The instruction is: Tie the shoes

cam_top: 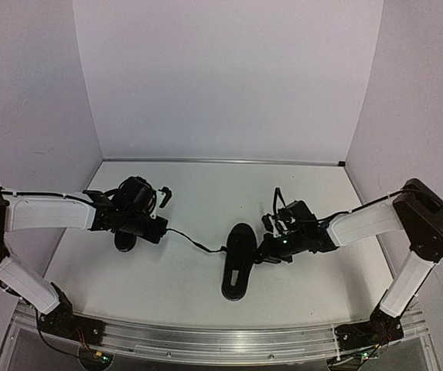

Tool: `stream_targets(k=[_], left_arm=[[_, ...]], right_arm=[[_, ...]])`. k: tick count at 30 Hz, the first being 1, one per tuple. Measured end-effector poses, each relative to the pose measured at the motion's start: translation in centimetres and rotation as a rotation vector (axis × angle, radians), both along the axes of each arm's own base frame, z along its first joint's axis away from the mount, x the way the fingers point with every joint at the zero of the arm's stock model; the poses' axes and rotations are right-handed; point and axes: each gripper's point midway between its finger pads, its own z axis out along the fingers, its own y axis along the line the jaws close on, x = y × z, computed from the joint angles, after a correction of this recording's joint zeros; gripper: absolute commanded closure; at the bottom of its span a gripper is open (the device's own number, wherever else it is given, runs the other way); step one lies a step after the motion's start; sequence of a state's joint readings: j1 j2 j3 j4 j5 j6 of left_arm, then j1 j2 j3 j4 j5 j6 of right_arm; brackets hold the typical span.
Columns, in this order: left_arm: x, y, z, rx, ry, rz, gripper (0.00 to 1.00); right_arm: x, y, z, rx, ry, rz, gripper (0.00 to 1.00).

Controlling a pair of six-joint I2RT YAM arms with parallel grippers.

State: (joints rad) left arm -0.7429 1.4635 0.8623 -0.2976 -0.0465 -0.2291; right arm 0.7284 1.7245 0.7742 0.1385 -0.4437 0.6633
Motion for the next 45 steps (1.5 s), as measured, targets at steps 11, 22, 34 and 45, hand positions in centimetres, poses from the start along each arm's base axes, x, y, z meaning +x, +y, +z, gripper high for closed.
stream_targets(k=[11,22,34,45], left_arm=[[0.7,1.4,2.0,-0.059,-0.040,0.115,1.00],[2.9,8.2,4.2,-0.082,-0.077,0.405,1.00],[3.0,9.5,-0.6,-0.004,0.036,0.489,1.00],[2.9,12.5,-2.7,0.017,0.087,0.585,1.00]], right_arm=[[-0.3,-3.6,4.0,0.014,-0.086,-0.084,1.00],[-1.5,-14.3,14.4,0.086,-0.293,-0.508,1.00],[-6.4,-22.7,9.5,-0.114,-0.127,-0.831,1.00],[-6.8,-25.3,6.0,-0.369,0.014,-0.995,1.00]])
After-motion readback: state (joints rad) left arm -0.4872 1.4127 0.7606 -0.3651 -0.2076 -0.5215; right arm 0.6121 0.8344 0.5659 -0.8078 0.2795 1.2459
